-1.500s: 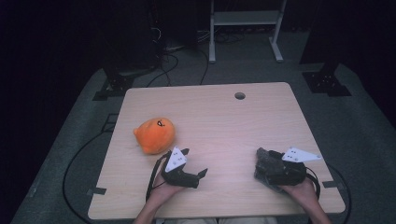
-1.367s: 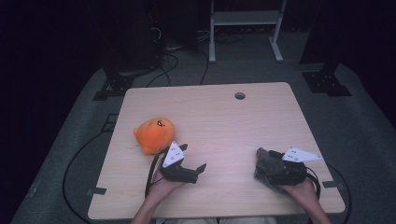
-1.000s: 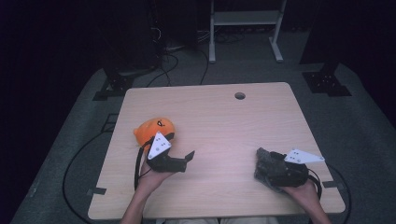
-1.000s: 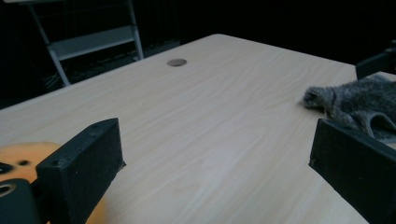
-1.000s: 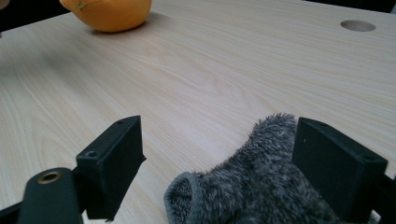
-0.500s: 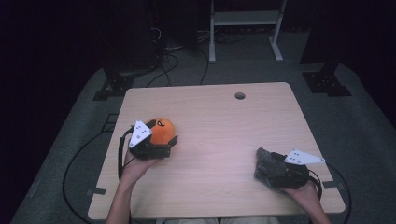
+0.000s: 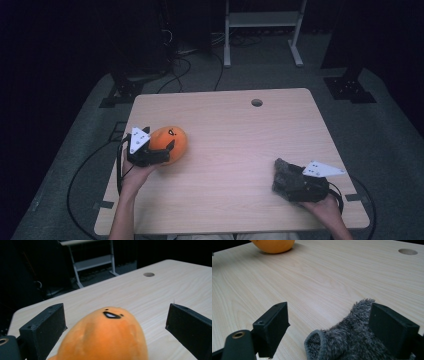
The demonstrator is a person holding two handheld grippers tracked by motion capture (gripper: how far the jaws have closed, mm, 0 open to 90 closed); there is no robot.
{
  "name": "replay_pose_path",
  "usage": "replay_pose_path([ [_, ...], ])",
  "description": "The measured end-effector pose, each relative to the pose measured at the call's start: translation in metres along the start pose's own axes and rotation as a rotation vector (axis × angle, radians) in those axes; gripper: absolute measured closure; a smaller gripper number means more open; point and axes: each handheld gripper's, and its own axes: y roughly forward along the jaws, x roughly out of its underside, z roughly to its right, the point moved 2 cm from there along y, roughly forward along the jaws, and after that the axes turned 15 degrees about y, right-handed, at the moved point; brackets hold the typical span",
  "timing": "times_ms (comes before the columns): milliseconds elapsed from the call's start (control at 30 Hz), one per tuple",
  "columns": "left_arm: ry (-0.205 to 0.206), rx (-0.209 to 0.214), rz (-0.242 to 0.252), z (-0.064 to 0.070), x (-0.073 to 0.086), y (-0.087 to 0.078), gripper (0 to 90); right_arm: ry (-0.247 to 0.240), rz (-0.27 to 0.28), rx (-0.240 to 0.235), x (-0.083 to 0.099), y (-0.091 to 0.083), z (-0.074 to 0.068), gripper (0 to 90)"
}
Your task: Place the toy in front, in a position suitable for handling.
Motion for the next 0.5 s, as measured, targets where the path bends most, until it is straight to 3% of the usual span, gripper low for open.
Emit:
replay_pose_path([
  [100, -0.006, -0.006, 0.000, -0.002, 0.005, 0.000, 2.0, -0.003, -0.004, -0.002, 0.000, 0.001, -0.001, 15.2],
  [200, -0.023, -0.016, -0.048, -0.005, 0.013, 0.004, 2.0, -0.009, -0.007, -0.007, 0.001, 0.002, -0.002, 15.2],
  [267, -0.016, 0.018, -0.080, -0.003, 0.017, 0.010, 2.0, -0.015, -0.012, -0.007, 0.001, 0.002, -0.004, 15.2],
  [433, 0.006, 0.031, -0.128, 0.001, 0.020, 0.017, 2.0, -0.022, -0.018, -0.007, 0.001, 0.003, -0.005, 15.2],
  [500, -0.001, 0.061, -0.159, 0.004, 0.024, 0.024, 2.3, -0.023, -0.016, -0.007, 0.001, 0.002, -0.005, 15.2],
])
